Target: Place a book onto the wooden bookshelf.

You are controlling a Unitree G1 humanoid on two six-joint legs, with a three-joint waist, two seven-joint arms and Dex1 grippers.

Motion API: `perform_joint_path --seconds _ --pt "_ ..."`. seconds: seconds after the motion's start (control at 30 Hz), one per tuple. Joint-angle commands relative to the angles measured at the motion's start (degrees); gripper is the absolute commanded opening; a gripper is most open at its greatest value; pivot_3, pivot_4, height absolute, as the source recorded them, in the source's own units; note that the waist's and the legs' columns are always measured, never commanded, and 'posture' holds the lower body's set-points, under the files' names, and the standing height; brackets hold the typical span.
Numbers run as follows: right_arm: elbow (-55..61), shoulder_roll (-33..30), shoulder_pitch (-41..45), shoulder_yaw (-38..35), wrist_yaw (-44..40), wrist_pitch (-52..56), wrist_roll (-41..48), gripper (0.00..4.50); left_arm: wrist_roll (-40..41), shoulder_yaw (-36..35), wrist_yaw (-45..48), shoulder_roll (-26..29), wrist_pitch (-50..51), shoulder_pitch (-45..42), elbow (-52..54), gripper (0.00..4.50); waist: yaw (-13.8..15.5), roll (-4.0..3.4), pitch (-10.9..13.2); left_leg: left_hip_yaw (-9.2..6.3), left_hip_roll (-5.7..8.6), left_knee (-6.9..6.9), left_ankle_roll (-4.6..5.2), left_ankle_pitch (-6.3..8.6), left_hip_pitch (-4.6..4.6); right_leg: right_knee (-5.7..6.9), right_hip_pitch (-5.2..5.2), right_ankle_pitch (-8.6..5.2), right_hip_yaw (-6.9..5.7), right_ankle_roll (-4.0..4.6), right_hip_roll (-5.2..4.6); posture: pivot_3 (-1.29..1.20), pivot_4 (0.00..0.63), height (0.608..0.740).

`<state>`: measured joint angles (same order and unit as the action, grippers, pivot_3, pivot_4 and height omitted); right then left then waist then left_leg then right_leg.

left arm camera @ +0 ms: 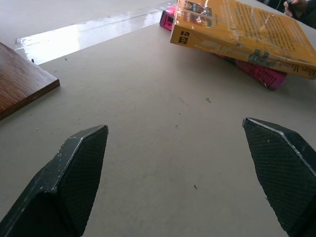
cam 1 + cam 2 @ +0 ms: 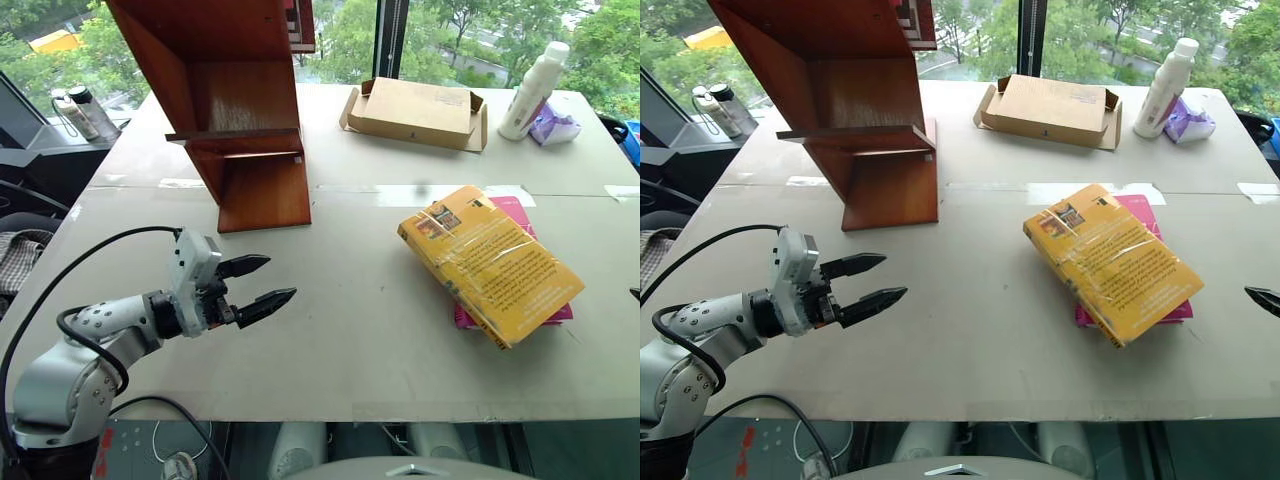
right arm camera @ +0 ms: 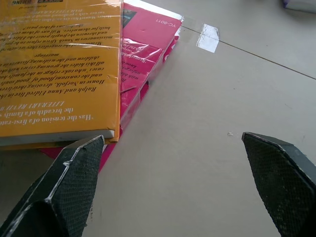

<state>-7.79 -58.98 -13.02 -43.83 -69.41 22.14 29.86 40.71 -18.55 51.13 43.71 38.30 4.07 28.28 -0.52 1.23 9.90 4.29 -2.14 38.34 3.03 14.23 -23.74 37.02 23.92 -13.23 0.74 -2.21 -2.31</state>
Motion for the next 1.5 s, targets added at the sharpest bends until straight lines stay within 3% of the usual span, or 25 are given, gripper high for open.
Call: perform_joint_path --seconds 0.03,0.23,0.33,0.43,0.63,0.7,0.83,0.97,1.13,1.3,1.5 --pt "3.45 0.08 3.29 -0.74 4.12 0.07 0.27 4.44 1.32 0.13 0.79 0.74 -0.68 -3.54 -0.44 4.5 0.0 0.0 0.0 0.0 0.0 0.0 0.0 0.0 0.0 0.0 0.0 0.0 0.0 0.0 0.03 0.0 0.15 0.733" --pt "13.76 4.05 9.83 2.54 19.42 4.47 -1.85 4.44 3.22 5.71 0.43 -1.28 0.64 -12.55 -1.09 4.5 0.01 -0.04 -0.03 0.02 0.0 0.05 0.0 -0.01 0.02 0.06 -0.02 0.06 0.0 0.0 0.19 0.0 0.15 0.733" --pt "20.31 0.49 9.51 2.99 22.47 13.08 -2.05 4.44 2.73 8.6 2.6 -1.5 -0.61 -14.92 -2.11 4.5 0.21 -0.07 -0.02 0.03 0.01 0.01 -0.01 -0.01 -0.04 0.05 0.01 0.07 0.01 -0.11 0.23 0.0 0.15 0.733" --pt "23.84 -3.59 10.65 0.26 23.24 24.04 1.28 3.64 1.24 12.22 4.12 -2.22 -2.33 -16.07 -1.68 4.5 0.29 -0.09 0.0 0.05 0.02 0.0 -0.02 -0.01 -0.07 0.04 0.04 0.12 0.04 -0.28 0.25 0.0 0.15 0.733" --pt "33.33 -9.4 14.28 4.47 28.33 38.55 2.63 0.74 -0.09 18.32 5.27 -5.49 -4.37 -20.19 -1.41 4.5 0.7 -0.06 0.0 0.01 0.01 0.03 -0.01 -0.01 -0.05 -0.01 0.0 0.02 0.02 -0.09 0.26 0.0 0.15 0.733" --pt "35.74 -8.68 16.5 8.88 31.83 41.61 2.22 0.11 -0.45 19.69 5.18 -6.51 -4.85 -20.92 -0.92 4.5 0.65 -0.01 -0.04 0.01 0.01 0.04 0.0 -0.01 -0.01 0.0 -0.01 0.02 0.03 -0.08 0.27 0.0 0.15 0.733" --pt "36.66 -4.19 22.29 18.77 40.62 45.75 -0.99 0.11 1.34 20.0 5.15 -8.33 -4.61 -21.38 -0.42 4.5 0.5 -0.01 -0.03 0.0 0.0 0.07 0.0 -0.01 -0.07 0.01 0.0 0.02 0.06 -0.07 0.27 0.0 0.15 0.733" --pt "29.65 -1.7 28.61 27.69 44.8 43.62 -5.83 0.11 0.5 20.91 7.1 -7.88 -5.86 -21.09 0.52 4.5 0.39 -0.02 -0.02 0.06 0.04 0.06 0.0 -0.01 -0.11 0.01 0.05 0.05 0.1 -0.13 0.27 0.0 0.15 0.733" --pt "20.85 -2.94 33.82 39.74 42.69 34.21 -14.07 0.11 -2.61 22.57 8.22 -7.76 -8.84 -21.31 0.21 4.5 0.31 -0.02 -0.02 0.06 0.05 0.06 0.0 -0.01 -0.1 -0.01 0.06 0.04 0.07 -0.11 0.3 0.0 0.15 0.733" --pt "13.04 -0.59 40.96 45.92 37.77 40.76 -13.11 0.11 -5.29 23.32 8.46 -6.21 -10.99 -18.13 1.61 4.5 -0.15 -0.02 -0.02 0.08 0.04 0.05 0.01 -0.02 -0.08 0.01 0.05 0.06 0.11 -0.13 0.32 0.0 0.15 0.733" --pt "12.21 1.3 42.02 46.45 34.0 47.6 -10.1 0.11 -5.07 21.27 7.5 -4.78 -11.51 -14.7 2.83 4.5 -0.06 -0.03 -0.02 0.05 0.01 0.02 0.01 -0.01 -0.16 0.01 0.14 0.13 0.09 -0.26 0.31 0.0 0.15 0.733"
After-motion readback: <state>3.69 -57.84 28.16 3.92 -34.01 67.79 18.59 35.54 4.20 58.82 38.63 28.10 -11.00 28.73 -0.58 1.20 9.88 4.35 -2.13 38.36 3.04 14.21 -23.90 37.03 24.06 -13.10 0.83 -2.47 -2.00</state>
